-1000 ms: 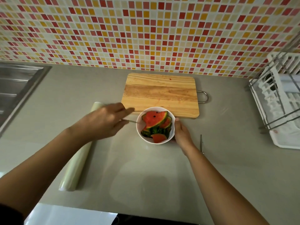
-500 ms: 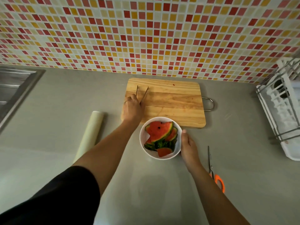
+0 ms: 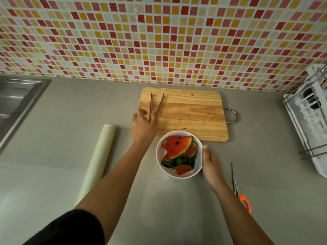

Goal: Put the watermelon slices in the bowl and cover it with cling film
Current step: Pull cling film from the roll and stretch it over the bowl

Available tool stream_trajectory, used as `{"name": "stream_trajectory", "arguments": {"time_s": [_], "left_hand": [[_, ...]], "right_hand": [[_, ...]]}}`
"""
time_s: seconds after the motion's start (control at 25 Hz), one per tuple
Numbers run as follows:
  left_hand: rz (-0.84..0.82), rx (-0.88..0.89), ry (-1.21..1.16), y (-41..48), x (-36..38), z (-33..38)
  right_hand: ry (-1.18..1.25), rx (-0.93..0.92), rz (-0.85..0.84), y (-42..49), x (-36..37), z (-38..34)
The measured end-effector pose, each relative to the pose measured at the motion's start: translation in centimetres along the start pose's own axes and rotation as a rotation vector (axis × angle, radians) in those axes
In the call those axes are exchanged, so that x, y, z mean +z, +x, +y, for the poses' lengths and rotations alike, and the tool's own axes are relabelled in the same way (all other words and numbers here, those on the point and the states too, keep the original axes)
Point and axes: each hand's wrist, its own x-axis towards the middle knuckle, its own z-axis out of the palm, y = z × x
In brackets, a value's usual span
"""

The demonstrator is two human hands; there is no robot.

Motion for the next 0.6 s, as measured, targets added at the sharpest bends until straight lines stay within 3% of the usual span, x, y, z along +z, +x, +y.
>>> {"name": "stream_trajectory", "arguments": {"time_s": [0.2, 0.6], "left_hand": [[-0.516, -0.321, -0.515, -7.7, -2.1, -2.1], [-0.557, -0.273, -0.531, -14.1, -3.3, -5.4]], "right_hand": [[-0.044, -0.023, 0.083, -0.4, 0.6, -0.6], [-0.051, 0.026, 0.159, -6.3, 0.2, 3.0]]}}
